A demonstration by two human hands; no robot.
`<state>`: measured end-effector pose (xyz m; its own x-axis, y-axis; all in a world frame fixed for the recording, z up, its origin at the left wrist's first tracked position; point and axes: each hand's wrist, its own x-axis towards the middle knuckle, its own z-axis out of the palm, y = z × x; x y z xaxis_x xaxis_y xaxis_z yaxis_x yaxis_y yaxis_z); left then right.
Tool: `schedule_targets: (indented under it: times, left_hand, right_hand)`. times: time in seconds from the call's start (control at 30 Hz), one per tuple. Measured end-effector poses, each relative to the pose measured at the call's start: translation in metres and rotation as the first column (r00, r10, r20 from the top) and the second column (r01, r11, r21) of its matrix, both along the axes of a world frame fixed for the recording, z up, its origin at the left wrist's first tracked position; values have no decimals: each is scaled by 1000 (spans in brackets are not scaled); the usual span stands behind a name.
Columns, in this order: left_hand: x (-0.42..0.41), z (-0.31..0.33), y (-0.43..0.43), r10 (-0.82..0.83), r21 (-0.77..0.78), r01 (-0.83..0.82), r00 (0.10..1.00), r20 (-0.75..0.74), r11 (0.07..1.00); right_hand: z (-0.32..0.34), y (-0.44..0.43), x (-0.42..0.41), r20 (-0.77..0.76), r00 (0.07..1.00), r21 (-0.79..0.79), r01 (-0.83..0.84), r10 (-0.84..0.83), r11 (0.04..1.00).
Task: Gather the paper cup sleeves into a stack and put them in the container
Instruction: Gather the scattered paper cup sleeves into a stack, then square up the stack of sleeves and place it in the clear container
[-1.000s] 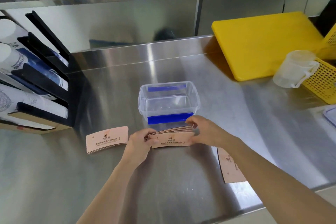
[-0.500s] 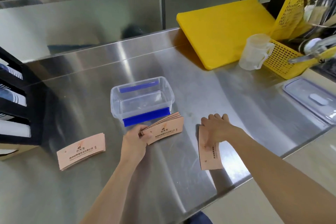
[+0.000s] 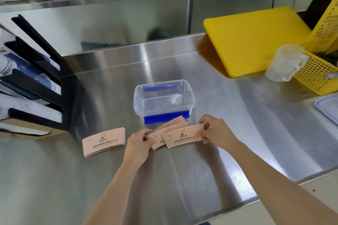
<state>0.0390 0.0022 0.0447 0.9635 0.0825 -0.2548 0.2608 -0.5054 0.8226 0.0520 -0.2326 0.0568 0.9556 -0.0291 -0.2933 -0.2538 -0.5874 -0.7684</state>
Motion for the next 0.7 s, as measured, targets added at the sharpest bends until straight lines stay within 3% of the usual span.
schedule_targets:
  times: [0.2,0.37,0.47,0.57,0.63,0.7]
  left_hand:
    - [-3,1,3,-63,-39,63,998,-18,997]
    - [-3,0,5,-132,-33,132,991,0,991]
    - [-3,-4,3,-143,-16,143,990,9,990]
    - [-6,-9,1,-58,-35,59,998,33,998]
    - [-9,-12,-2,36,-83,-33,999,36,996]
    - [-11,-15,-4,69,-31,-67,996,58,997]
  right_hand:
    - [-18,20,1,-1,984,-75,-177,177,981]
    - [-16,20,4,-10,972,-29,-235,234,972]
    - [-14,20,7,66,972,-93,-220,226,971]
    - [-16,21,8,108,970,-109,-205,217,973]
    - [-22,21,7,90,982,-51,-160,164,986]
    - [-27,22,4,59,992,39,-114,111,993]
